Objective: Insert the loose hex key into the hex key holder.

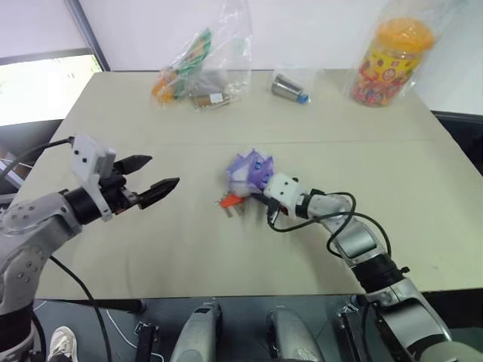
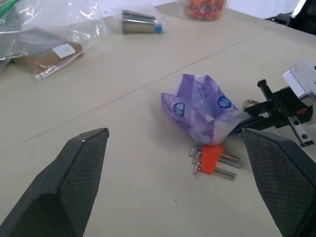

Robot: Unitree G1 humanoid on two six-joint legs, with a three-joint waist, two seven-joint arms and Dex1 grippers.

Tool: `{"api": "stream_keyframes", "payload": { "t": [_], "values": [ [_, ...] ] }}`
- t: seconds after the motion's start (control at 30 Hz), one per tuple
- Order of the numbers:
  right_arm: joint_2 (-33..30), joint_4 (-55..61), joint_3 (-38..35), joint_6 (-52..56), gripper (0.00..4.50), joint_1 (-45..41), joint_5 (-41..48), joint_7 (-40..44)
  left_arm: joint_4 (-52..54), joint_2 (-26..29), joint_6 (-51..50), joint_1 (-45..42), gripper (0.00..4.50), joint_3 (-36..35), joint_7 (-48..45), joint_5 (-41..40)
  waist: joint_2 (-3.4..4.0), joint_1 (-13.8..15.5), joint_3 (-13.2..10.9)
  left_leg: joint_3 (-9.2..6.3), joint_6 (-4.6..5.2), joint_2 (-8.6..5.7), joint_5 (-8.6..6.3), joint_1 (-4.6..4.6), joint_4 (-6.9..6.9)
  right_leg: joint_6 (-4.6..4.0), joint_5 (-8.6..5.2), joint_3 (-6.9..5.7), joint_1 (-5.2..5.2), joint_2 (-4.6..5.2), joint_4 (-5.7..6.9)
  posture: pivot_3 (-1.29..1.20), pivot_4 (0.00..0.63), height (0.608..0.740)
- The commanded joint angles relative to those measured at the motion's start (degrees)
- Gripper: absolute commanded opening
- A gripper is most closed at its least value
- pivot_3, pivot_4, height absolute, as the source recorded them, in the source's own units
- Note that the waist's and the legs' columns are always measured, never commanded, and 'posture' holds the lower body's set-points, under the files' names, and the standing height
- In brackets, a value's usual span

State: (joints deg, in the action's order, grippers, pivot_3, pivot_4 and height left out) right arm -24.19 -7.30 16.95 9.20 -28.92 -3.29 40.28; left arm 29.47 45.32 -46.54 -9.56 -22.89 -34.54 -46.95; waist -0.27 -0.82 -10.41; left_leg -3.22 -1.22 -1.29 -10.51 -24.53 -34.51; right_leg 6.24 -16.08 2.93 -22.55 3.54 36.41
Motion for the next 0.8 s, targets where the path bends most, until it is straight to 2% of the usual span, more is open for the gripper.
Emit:
{"api": "stream_keyframes", "payload": {
  "t": [0.03, 0.07, 0.23, 0.37, 0.53, 0.67, 0.8],
  "values": [
    [2.06, 3.96, -7.75, -0.79, 0.07, -2.14, -0.82, -10.72, 1.08, -0.42, 1.57, -0.83, 4.50, 0.10, 0.22, -0.03, 0.00, 0.00, 0.00, 0.00, 0.00, 0.00, 0.00, 0.00, 0.00, 0.03, 0.02, 0.00, -0.01, 0.00, 0.01, 0.00, 0.150, 0.740],
    [3.20, 2.46, -11.16, 0.29, 0.07, -3.99, -3.27, -19.23, 0.83, -0.68, 1.79, -1.13, 4.50, 0.58, 0.22, 0.25, 0.00, -0.01, 0.00, 0.00, 0.00, 0.00, 0.00, 0.00, 0.00, 0.09, 0.05, 0.00, -0.01, 0.00, 0.02, 0.00, 0.150, 0.740],
    [7.14, -0.14, -22.94, 9.36, 0.07, -6.77, -11.75, -48.17, -0.03, -1.73, 3.11, -2.15, 4.50, 2.51, 0.25, 1.13, -0.05, 0.30, 0.03, -0.03, -0.15, -0.08, 0.09, -0.01, 0.01, -0.04, -0.02, 0.03, -0.14, 0.03, 0.27, 0.00, 0.150, 0.740],
    [10.86, -0.46, -28.39, 21.33, 0.07, -8.08, -16.20, -61.95, -0.70, -2.60, 3.98, -3.05, 4.50, 3.88, 0.09, 1.97, -0.11, 0.07, 0.07, -0.05, -0.17, -0.10, 0.11, 0.00, 0.14, -0.04, -0.02, 0.00, -0.16, 0.04, 0.28, 0.00, 0.150, 0.740],
    [11.67, -3.16, -29.66, 34.03, 0.07, -11.92, -22.52, -72.78, -1.73, -2.83, 4.50, -4.22, 4.50, 4.82, -0.32, 2.57, -0.03, -0.52, 0.02, 0.12, -0.21, -0.09, 0.18, 0.00, 0.24, -0.09, -0.05, 0.13, -0.49, 0.02, 0.70, 0.00, 0.150, 0.740],
    [12.87, -2.92, -34.63, 36.52, 0.07, -13.97, -20.47, -77.79, -2.11, -3.00, 4.71, -4.80, 4.50, 5.39, -0.48, 2.86, -0.03, -0.47, 0.02, 0.10, -0.27, -0.04, 0.24, 0.00, 0.25, -0.09, -0.05, 0.12, -0.54, -0.09, 0.81, 0.00, 0.150, 0.740],
    [12.04, -5.38, -38.15, 38.13, 0.07, -17.63, -18.23, -78.92, -2.11, -3.26, 4.74, -5.12, 4.50, 5.72, -0.32, 2.89, -0.03, -0.46, 0.02, 0.11, -0.27, -0.05, 0.24, 0.00, 0.25, 0.03, 0.01, 0.11, -0.52, -0.10, 0.80, 0.00, 0.150, 0.740]
  ]
}}
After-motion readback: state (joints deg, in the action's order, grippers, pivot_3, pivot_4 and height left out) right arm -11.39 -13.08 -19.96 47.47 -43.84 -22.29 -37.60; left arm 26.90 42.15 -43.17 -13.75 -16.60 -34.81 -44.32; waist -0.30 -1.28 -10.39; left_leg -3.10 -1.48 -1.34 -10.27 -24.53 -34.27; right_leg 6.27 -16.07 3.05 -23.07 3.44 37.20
